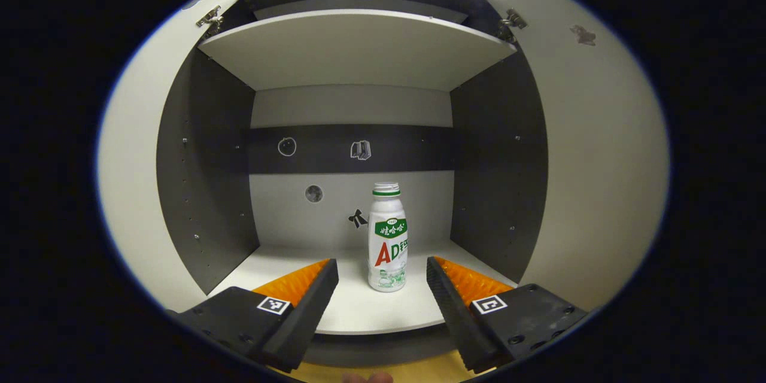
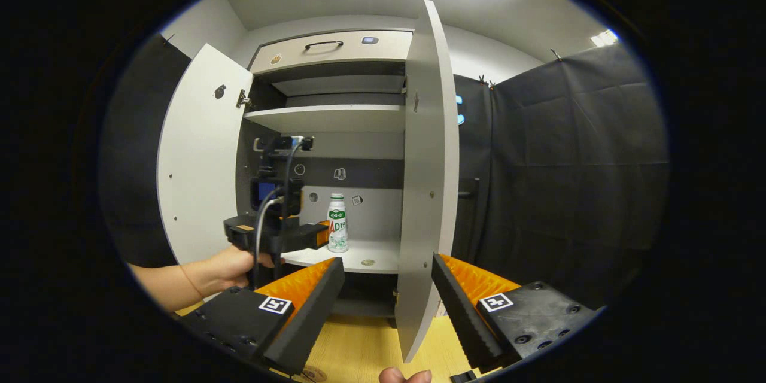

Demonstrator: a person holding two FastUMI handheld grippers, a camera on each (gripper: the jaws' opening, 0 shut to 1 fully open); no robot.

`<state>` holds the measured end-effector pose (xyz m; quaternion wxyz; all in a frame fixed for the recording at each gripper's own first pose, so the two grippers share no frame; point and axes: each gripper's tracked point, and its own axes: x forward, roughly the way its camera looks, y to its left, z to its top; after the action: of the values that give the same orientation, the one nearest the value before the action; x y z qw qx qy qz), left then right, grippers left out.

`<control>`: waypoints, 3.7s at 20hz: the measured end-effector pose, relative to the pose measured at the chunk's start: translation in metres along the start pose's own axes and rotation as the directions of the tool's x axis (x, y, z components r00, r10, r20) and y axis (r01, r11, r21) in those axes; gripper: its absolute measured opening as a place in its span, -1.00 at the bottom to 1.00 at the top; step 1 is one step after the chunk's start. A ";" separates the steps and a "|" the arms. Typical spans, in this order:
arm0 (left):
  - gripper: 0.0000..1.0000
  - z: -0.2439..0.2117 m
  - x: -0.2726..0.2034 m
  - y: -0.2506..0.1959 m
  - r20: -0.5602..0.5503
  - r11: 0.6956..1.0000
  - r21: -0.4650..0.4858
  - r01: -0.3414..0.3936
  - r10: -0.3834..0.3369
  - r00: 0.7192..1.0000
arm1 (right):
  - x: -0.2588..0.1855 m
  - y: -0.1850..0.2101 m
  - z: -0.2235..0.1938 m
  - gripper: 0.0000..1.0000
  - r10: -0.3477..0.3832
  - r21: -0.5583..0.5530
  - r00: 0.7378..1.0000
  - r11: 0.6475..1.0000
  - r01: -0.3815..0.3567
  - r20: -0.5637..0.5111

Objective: Grasp the bottle in the cabinet with the left hand and place it on the coaster, then close the right door with the right hand and the left door with the left hand.

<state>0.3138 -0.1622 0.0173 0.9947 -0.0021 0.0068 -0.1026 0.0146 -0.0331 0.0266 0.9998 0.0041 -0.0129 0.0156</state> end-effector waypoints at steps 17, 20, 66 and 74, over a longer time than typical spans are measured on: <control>0.90 -0.005 0.134 0.007 -0.008 0.997 -0.054 -0.051 0.051 0.999 | 0.024 0.010 -0.018 0.95 0.084 0.025 0.996 0.996 -0.083 -0.040; 0.65 -0.006 0.136 0.009 -0.017 0.994 -0.101 -0.053 0.051 0.999 | 0.026 0.006 -0.019 0.95 0.075 0.016 0.996 0.997 -0.075 -0.038; 0.57 -0.250 -0.289 -0.034 0.039 0.995 0.009 0.096 -0.096 0.995 | -0.012 0.009 0.016 0.94 0.036 -0.008 0.994 0.999 -0.036 0.100; 0.58 -0.322 -0.303 -0.059 0.005 0.985 -0.032 0.172 -0.172 0.985 | -0.007 0.003 0.019 0.94 0.025 -0.082 0.994 0.996 -0.016 0.111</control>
<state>0.0002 -0.1588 -0.3005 0.9820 -0.0188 0.0070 -0.1880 0.0069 -0.0306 0.0453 0.9966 -0.0357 -0.0694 0.0252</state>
